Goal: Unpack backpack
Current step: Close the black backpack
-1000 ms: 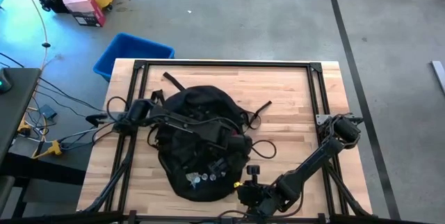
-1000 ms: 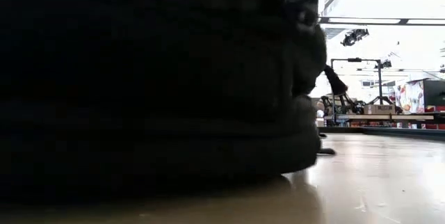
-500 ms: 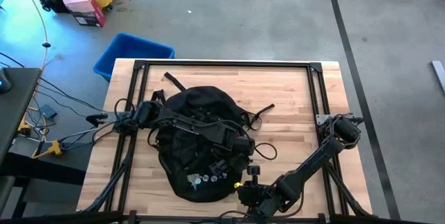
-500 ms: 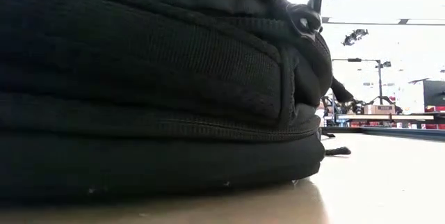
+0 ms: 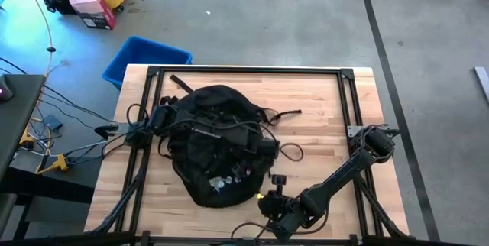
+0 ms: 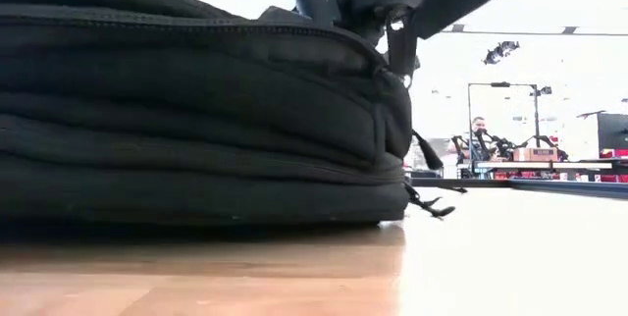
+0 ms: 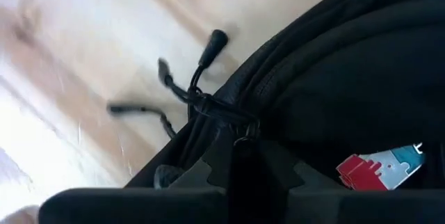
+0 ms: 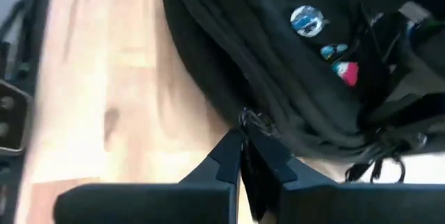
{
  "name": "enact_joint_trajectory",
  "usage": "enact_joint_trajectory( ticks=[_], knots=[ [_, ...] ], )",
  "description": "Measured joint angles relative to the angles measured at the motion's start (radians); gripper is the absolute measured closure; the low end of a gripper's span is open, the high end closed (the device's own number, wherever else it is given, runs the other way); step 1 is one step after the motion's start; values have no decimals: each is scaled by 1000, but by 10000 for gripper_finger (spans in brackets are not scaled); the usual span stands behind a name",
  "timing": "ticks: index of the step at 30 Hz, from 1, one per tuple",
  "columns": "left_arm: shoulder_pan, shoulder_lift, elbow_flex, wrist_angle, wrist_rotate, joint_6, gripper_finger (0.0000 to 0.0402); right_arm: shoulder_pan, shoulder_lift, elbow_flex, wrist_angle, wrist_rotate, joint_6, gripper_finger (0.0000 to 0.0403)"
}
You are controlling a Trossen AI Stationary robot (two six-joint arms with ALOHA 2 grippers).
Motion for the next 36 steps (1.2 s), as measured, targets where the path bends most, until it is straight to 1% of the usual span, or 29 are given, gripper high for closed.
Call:
enact_joint_trajectory(
  ticks=[5, 8, 12, 14, 17, 20, 23, 27, 29, 33, 36],
  knots=[
    [72, -23, -3, -27, -14, -56, 391, -17, 0, -53, 6, 102, 64, 403],
    [106, -41, -6, -20, -25, -61, 391, -47, 0, -97, 77, 105, 81, 403],
    [162, -63, -9, -44, -23, -79, 393, -95, 0, -176, 307, 68, -29, 403],
    [188, -72, -10, -60, -23, -88, 393, -104, 0, -193, 379, 52, -66, 402],
    [224, -84, -10, -73, -28, -93, 393, -106, 0, -187, 391, 57, -78, 402],
    [256, -92, -11, -86, -28, -109, 393, -106, 0, -168, 388, 99, -105, 402],
    [271, -114, -11, -106, -44, -114, 393, -96, 0, -140, 306, 162, -84, 402],
    [272, -173, -11, -127, -117, -118, 393, -84, -2, -106, 166, 241, 27, 402],
    [273, -209, -10, -144, -145, -136, 393, -82, -2, -81, 47, 264, 112, 402],
    [277, -282, -22, -171, -167, -177, 393, -77, -4, -41, -226, 283, 360, 403],
    [277, -336, -61, -169, -171, -208, 393, -73, -4, -39, -359, 287, 481, 403]
  ],
)
